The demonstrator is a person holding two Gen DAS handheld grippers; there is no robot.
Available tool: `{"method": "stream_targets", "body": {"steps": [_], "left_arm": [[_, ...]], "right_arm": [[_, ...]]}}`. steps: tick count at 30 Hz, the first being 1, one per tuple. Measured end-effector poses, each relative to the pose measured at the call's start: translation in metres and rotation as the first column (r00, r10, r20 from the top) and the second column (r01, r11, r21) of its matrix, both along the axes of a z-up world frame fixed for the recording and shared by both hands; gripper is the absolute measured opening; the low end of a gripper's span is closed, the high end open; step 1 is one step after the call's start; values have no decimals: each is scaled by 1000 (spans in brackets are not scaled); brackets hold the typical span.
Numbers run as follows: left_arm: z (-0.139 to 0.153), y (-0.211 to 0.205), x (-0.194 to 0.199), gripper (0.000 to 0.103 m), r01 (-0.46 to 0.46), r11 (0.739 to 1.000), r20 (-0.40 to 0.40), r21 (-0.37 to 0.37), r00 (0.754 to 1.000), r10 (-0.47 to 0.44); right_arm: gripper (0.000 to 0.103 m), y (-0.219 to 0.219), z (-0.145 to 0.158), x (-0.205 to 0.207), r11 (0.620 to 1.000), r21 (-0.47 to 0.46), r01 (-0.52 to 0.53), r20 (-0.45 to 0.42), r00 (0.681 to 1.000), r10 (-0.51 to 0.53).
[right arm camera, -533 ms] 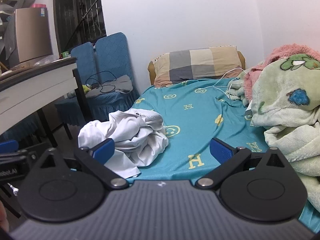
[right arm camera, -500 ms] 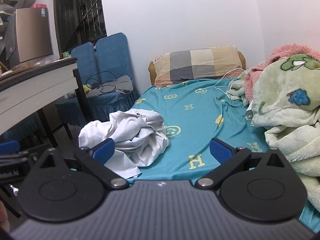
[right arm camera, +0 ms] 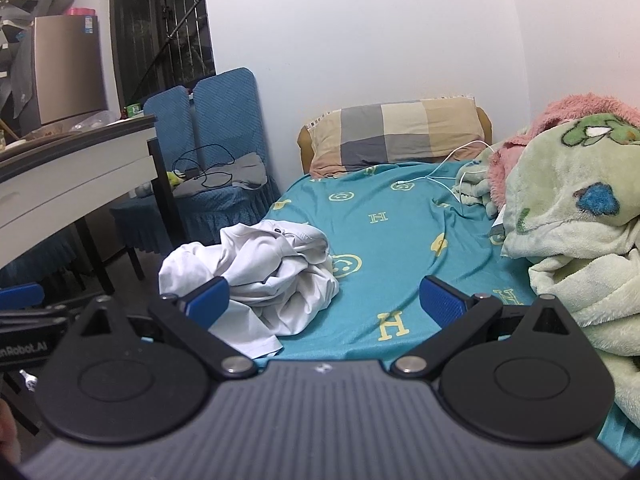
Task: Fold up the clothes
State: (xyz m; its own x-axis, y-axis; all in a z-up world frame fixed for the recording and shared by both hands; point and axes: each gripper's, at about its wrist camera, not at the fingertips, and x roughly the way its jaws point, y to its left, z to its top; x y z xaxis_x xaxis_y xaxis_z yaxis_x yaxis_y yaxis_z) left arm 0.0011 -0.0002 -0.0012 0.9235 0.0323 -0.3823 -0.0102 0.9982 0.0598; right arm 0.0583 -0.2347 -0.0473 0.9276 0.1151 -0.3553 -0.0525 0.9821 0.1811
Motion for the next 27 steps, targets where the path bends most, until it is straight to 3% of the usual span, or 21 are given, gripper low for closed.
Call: {"method": "stream_targets", "body": {"steps": [15, 19, 27], "left_arm": [[-7, -4, 4, 103, 13, 999, -18, 41, 1000, -12], [-11, -3, 8, 103, 53, 999, -49, 12, 997, -53], [-15, 4, 12, 103, 45, 999, -56, -16, 997, -46]], "right_arm": [[103, -3, 2, 0, 1000, 19, 1, 7, 1000, -1], [103, -3, 2, 0, 1000, 11, 5, -1, 1000, -5], [103, -6, 0, 0, 1000, 12, 25, 7, 1000, -25]]}}
